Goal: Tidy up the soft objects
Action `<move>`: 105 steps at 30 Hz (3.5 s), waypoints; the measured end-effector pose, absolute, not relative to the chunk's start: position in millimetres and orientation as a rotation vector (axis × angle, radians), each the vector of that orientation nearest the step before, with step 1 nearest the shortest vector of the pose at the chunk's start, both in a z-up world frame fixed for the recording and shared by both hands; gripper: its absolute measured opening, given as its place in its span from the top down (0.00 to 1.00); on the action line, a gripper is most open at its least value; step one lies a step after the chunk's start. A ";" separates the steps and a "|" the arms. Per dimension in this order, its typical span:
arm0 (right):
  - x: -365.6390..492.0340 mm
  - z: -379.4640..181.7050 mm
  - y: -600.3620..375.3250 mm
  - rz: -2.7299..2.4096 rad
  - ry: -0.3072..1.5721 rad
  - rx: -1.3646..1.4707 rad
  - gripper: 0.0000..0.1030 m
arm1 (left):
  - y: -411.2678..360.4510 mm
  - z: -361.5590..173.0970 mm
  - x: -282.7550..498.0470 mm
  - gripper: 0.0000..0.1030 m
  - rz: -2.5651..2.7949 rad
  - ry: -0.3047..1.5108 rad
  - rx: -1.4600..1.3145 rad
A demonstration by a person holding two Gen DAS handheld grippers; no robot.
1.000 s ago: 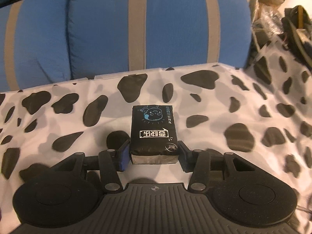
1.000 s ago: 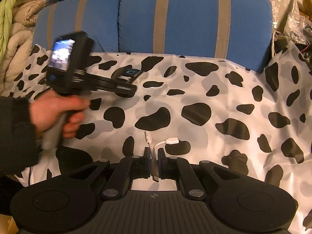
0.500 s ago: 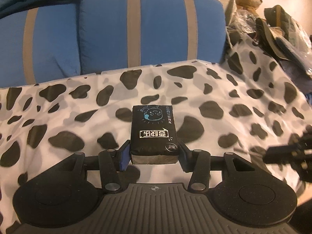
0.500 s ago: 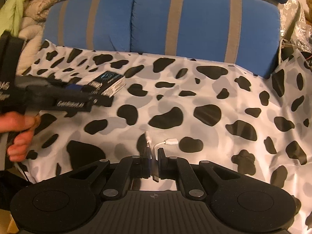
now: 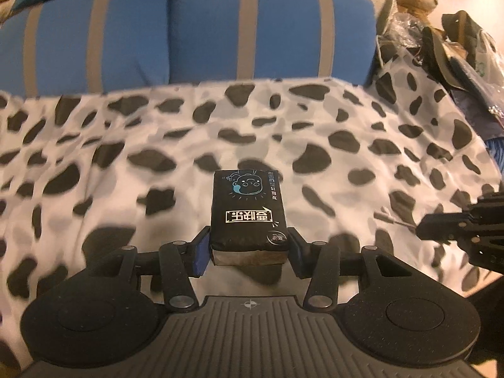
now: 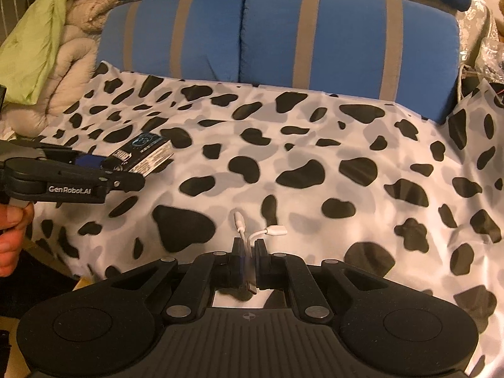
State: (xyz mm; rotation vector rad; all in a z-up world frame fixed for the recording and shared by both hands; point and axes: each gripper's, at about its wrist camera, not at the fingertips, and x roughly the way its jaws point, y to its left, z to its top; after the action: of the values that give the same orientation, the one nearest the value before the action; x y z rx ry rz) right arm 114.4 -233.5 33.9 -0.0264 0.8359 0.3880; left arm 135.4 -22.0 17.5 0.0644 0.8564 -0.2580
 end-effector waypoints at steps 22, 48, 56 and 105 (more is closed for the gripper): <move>36.0 19.1 -202.3 0.561 0.964 -0.100 0.92 | -1.2 -9.5 54.0 0.54 -0.314 1.077 0.053; 14.3 -9.7 -167.5 0.661 1.162 -0.240 0.87 | -20.9 -41.9 38.1 0.50 -0.372 1.344 0.142; 12.4 -17.4 -161.6 0.638 1.204 -0.312 0.04 | -23.7 -43.4 36.0 0.17 -0.388 1.352 0.147; 5.6 -32.3 -181.2 0.271 1.394 -0.267 0.00 | -11.7 -40.7 14.0 0.00 -0.176 1.406 0.119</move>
State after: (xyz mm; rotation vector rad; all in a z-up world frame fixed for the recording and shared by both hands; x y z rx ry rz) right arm 5.6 -181.2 -32.3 -0.2666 1.3937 0.2706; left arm 14.0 -11.7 -40.7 0.1189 1.4061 -0.1757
